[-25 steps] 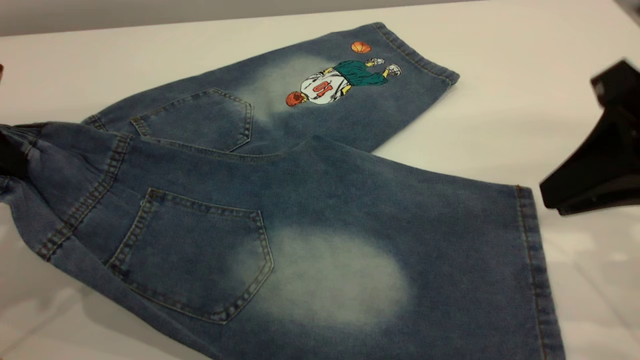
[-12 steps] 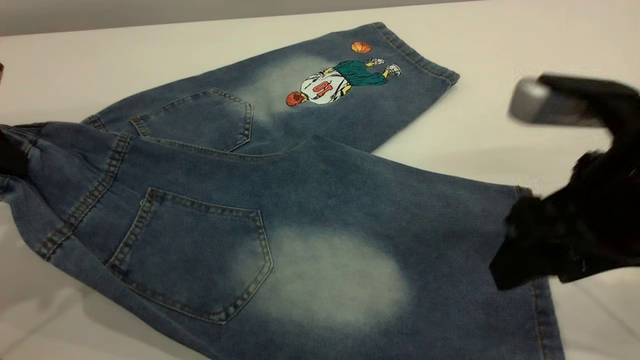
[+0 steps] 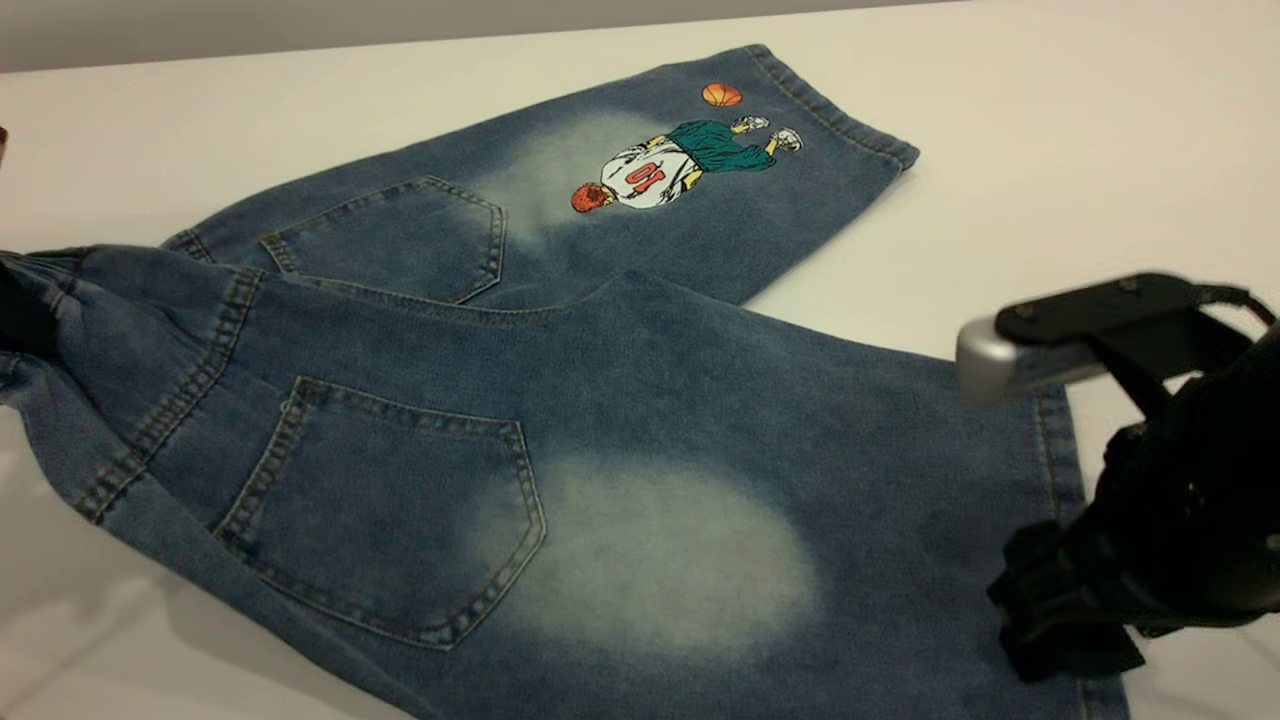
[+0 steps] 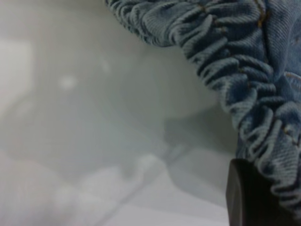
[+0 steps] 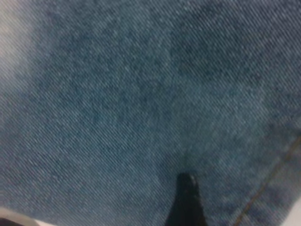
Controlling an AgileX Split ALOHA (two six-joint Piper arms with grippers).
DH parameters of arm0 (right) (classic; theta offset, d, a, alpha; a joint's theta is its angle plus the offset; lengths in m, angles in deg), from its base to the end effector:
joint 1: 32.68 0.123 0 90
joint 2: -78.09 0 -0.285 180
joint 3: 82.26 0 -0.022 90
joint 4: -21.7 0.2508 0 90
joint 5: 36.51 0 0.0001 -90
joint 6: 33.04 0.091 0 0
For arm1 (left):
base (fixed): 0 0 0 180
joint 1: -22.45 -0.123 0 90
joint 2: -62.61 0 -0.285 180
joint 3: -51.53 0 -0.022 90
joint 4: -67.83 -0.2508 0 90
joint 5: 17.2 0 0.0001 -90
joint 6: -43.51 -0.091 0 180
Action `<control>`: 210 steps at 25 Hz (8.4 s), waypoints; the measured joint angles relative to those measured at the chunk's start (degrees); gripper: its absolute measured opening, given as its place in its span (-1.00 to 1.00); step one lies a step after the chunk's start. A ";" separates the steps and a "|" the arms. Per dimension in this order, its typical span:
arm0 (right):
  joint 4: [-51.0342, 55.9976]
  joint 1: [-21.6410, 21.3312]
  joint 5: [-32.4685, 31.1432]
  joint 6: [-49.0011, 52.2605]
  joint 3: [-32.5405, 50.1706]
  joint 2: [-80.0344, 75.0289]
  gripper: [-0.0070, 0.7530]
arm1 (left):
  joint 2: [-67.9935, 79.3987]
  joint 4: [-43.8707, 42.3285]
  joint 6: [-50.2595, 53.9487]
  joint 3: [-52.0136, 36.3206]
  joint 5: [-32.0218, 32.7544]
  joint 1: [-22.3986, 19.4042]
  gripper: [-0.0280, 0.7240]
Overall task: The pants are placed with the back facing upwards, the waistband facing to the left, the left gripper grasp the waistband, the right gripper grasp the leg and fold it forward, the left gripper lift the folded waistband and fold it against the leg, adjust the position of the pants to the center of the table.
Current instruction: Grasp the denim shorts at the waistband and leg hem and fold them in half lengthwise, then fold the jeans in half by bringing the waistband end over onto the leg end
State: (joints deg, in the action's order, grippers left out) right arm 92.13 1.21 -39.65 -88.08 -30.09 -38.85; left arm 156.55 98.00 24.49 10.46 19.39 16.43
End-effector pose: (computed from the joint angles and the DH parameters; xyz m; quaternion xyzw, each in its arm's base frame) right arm 0.1746 0.1231 0.0454 -0.1625 0.9826 0.0591 0.0672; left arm 0.2324 -0.0029 0.1607 -0.0868 0.9791 -0.1506 0.1059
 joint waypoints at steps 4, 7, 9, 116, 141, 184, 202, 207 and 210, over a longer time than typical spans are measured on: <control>-0.06 0.00 0.05 -0.06 -0.06 -0.11 0.27 | 0.00 0.00 0.00 0.00 0.00 0.00 -0.60; -0.06 0.00 -0.94 -0.06 -0.77 -0.17 0.27 | 0.00 0.00 0.00 0.00 0.00 0.00 -0.60; -0.06 0.00 -3.70 -0.36 -1.85 -0.28 0.27 | 0.00 0.00 0.00 0.00 -0.05 0.00 -0.60; -30.84 -19.67 -50.86 52.00 -88.86 -29.70 -0.95 | 7.09 69.86 6.17 -1.64 -37.26 -0.14 -0.60; -30.13 -19.58 -45.79 45.89 -88.86 -29.75 -0.84 | 12.84 69.74 -6.76 -1.64 -37.04 -0.14 -0.59; -21.15 -18.98 -58.84 29.02 -89.10 -29.66 0.53 | 6.99 69.76 -70.96 2.24 -45.00 -0.09 0.32; -20.87 -17.04 -63.58 29.32 -89.10 -29.66 0.53 | -29.59 63.49 -70.94 2.30 -34.27 0.00 0.31; -20.88 -16.68 -64.77 29.58 -89.10 -29.66 0.53 | -36.41 64.36 -70.94 3.45 -34.15 0.00 0.24; -20.93 -16.68 -64.84 30.63 -89.10 -29.66 0.53 | -38.96 68.95 -70.94 4.75 -33.22 0.00 0.22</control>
State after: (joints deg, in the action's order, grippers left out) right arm 71.19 -15.46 -104.49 -57.45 -119.19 -68.51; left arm 117.59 166.95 -46.45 15.21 -13.83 16.43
